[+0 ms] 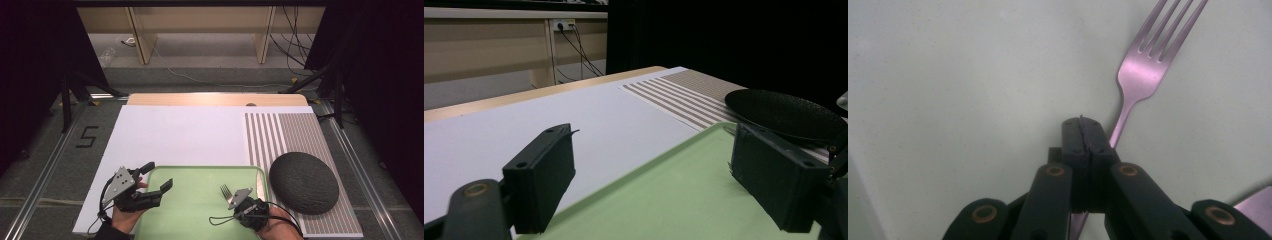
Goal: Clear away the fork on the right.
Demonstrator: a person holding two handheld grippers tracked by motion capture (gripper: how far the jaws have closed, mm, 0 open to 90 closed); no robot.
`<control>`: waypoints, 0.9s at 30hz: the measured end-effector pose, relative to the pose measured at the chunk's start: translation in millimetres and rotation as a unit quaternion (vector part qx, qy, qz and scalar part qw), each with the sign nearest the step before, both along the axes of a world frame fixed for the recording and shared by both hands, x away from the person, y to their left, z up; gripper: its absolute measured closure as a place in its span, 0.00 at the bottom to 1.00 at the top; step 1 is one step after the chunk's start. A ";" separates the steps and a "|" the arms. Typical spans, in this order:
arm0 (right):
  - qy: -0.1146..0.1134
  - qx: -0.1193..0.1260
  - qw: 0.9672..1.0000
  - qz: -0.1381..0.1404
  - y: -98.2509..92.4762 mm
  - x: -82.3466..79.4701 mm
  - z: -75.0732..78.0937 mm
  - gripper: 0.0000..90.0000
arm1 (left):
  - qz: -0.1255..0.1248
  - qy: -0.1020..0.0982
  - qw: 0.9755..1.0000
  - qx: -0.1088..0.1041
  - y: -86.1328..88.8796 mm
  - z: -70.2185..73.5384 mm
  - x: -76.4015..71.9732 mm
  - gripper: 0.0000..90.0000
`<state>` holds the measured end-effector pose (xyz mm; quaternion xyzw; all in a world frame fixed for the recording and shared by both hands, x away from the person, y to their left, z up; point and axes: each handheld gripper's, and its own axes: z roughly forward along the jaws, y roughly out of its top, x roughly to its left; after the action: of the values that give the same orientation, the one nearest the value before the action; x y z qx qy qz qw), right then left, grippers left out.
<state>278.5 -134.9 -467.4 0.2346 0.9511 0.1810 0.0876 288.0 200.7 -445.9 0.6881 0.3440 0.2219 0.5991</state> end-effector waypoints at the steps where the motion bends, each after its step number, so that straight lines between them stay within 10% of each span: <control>1: 0.001 -0.001 1.000 -0.003 -0.6 0.2 0.1 1.00 | 0.000 0.000 1.000 0.000 0.0 0.0 0.0 0.19; 27: 0.001 -0.020 0.999 -0.044 -27.8 6.8 3.1 1.00 | 0.001 -0.002 1.000 -0.001 0.8 0.5 -0.3 0.19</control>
<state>285.2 -162.7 -464.3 0.2751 0.9431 0.1581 0.0993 287.7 201.4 -445.4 0.6865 0.3443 0.2234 0.6002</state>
